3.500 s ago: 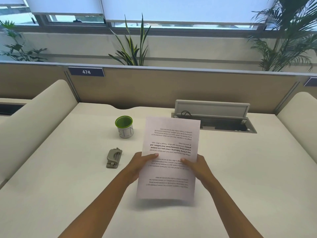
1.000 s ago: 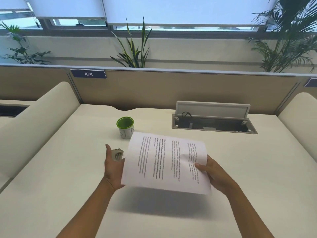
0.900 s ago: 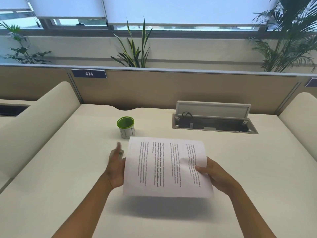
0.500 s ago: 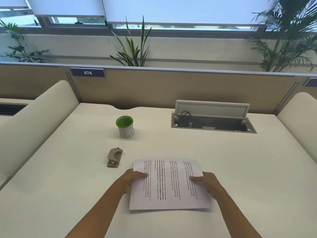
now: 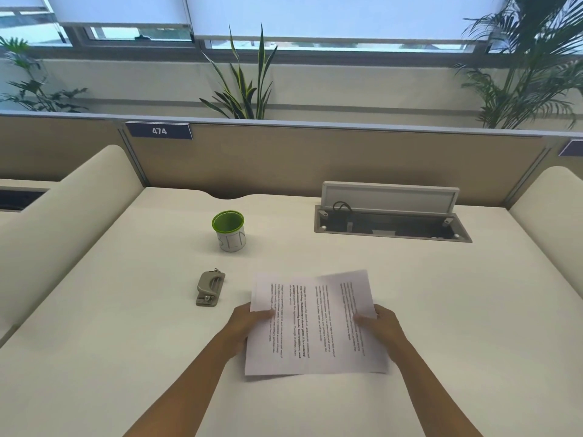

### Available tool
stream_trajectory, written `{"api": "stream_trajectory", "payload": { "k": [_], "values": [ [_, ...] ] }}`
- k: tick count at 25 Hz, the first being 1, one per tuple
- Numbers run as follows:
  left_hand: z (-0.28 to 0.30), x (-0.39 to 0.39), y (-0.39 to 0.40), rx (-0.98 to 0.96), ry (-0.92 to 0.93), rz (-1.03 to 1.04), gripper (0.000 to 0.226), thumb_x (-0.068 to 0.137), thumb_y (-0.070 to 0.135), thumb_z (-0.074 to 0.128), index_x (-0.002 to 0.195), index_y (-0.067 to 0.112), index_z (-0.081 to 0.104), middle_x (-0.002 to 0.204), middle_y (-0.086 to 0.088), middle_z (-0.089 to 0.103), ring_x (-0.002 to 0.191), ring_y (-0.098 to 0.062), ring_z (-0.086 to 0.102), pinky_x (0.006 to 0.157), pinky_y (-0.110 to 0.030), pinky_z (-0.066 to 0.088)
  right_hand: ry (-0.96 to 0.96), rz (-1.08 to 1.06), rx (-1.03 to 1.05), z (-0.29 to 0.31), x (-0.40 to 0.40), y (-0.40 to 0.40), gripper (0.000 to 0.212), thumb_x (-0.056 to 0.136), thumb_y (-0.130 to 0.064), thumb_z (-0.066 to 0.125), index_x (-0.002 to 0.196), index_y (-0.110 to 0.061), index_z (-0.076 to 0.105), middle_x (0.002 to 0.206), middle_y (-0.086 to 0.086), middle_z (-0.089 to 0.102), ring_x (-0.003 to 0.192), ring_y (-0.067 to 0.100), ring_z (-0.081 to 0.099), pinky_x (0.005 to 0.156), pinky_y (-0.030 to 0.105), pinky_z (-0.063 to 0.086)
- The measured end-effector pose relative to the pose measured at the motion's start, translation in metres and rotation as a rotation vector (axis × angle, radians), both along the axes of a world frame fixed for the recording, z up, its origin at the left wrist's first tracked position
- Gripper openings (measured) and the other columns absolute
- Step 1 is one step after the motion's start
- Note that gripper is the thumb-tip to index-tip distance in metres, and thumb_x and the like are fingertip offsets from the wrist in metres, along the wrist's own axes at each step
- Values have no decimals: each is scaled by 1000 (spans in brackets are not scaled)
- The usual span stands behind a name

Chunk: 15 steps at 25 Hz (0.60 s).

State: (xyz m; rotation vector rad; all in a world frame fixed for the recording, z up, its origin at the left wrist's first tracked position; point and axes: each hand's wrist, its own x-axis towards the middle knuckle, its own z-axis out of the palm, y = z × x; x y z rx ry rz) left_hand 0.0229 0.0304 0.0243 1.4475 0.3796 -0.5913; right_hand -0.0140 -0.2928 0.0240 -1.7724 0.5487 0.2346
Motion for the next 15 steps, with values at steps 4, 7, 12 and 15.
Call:
{"api": "stream_trajectory", "payload": {
  "k": [4,7,12,15],
  "values": [
    [25,15,-2,-71,-157,45,39,80,12,81,117,8,70,109,-14,78,99,-33,75,80,-44,62,-243,-1,67,18,9,-1,23,93,-21,72,115,-15,70,110,6,78,90,16,77,69,26,62],
    [47,24,-6,-28,-309,67,42,75,26,87,113,14,73,107,-6,79,97,-27,76,78,-40,63,-376,-22,45,35,17,2,13,97,-21,67,107,-30,69,104,-6,77,80,6,76,59,17,60],
    [63,30,-7,29,-453,73,41,66,38,87,104,25,76,101,4,80,87,-15,77,67,-24,61,-461,-49,54,47,20,6,20,97,-21,65,105,-40,66,92,-19,76,81,8,74,58,14,58],
    [49,22,-2,30,-427,39,35,69,34,88,101,23,78,104,1,80,95,-18,76,74,-26,60,-436,-12,78,32,9,3,16,96,-20,67,105,-33,71,96,-22,79,88,2,75,64,14,59]
  ]
}}
